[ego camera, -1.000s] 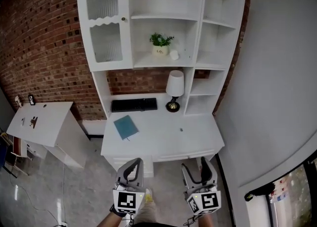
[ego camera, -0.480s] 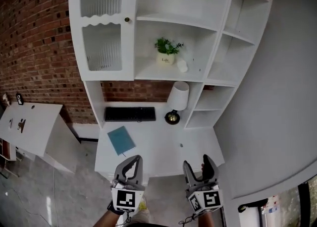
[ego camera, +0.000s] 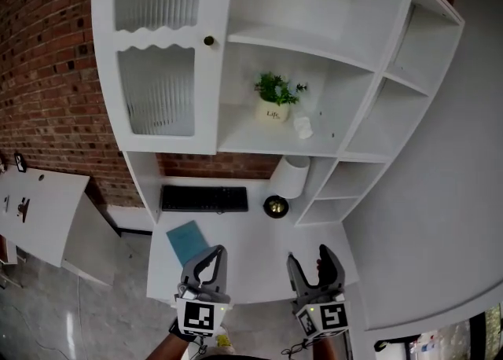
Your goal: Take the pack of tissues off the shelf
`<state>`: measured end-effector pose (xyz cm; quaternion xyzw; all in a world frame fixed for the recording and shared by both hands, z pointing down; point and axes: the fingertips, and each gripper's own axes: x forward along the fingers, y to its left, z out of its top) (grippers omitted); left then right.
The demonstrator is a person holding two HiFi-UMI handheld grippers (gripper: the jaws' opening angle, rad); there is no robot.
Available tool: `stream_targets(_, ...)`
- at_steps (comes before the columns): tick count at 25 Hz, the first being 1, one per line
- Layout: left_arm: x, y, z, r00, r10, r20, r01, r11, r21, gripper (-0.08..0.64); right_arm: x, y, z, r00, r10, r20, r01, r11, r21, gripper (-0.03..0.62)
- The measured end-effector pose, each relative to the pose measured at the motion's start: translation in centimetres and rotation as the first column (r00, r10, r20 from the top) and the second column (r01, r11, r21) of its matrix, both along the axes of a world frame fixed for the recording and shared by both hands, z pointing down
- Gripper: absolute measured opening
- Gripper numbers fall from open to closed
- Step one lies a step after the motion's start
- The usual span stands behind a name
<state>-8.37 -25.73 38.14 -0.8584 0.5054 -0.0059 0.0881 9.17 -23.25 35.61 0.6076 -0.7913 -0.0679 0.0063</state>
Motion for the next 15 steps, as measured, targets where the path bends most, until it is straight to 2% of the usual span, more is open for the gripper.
stream_targets(8, 1.0, -5.4, -0.2, 1.000, 0.002, 0.002, -0.002, 1.000, -0.003, 0.018, 0.9, -5.1, -0.1, 1.000, 0.002, 0.004, -0.002, 1.000, 0.002, 0.298)
stream_targets(12, 2.3, -7.3, 0.0, 0.999, -0.007, 0.032, 0.008, 1.000, -0.017, 0.018, 2.5, -7.1, -0.1, 1.000, -0.004, 0.017, 0.004, 1.000, 0.005, 0.299)
stream_targets(15, 3.6, -8.8, -0.7, 1.000, -0.022, 0.011, 0.022, 1.000, -0.008, 0.018, 3.7, -9.1, -0.5, 1.000, -0.018, 0.020, 0.017, 1.000, 0.010, 0.298)
